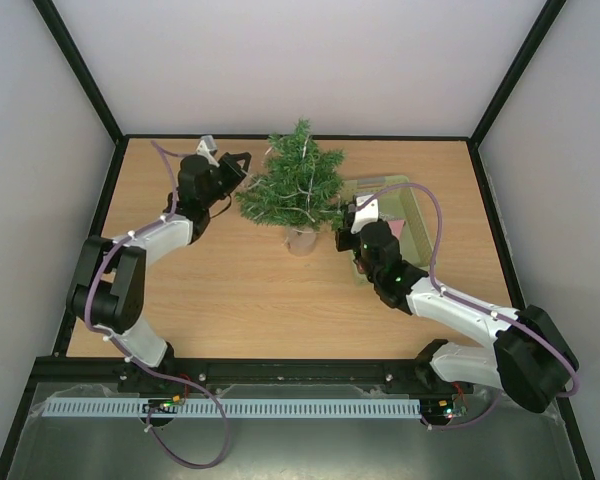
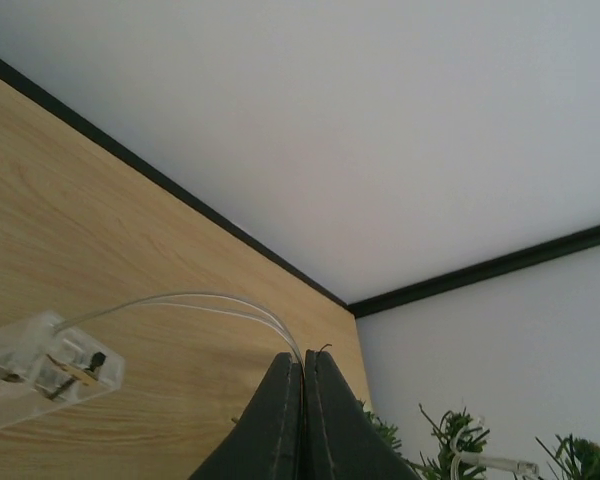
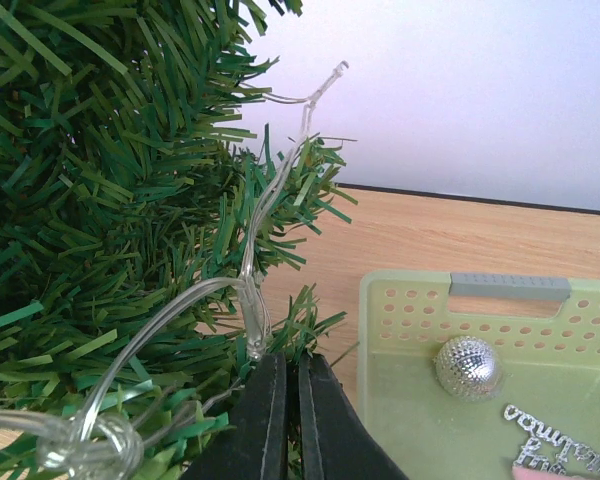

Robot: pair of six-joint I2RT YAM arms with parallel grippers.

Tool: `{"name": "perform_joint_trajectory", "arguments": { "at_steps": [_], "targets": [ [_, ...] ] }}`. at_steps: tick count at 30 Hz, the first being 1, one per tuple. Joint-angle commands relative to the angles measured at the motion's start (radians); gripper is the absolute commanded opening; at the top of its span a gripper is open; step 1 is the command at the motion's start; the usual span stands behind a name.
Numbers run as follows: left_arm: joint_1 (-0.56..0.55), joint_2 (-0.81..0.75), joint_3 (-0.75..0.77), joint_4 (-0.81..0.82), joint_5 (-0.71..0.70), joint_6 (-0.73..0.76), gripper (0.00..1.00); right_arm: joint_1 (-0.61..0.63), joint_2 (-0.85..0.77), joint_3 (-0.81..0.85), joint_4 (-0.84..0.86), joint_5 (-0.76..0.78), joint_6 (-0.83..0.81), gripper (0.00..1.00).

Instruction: Decorate the small christmas tree

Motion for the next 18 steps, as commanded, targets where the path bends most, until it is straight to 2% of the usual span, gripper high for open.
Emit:
{"name": "perform_joint_trajectory", "arguments": {
  "at_steps": [1,8,12,18],
  "targets": [
    [0.005,0.032,0.05,0.025,0.103,0.054,0.02,-0.013,-0.004,0.011,0.047,-0.013,-0.032,0.02],
    [0.007,0.092,0.065,0.021,0.2,0.004,0.02,-0.012,-0.001,0.017,0.045,-0.016,-0.041,0.02],
    [0.013,0.098,0.046,0.017,0.209,-0.005,0.03,-0.013,-0.005,0.019,0.044,-0.017,-0.039,0.02],
    [0.028,0.109,0.066,0.048,0.291,-0.027,0.13,-0.013,-0.007,0.016,0.038,-0.008,-0.042,0.02]
  ]
}}
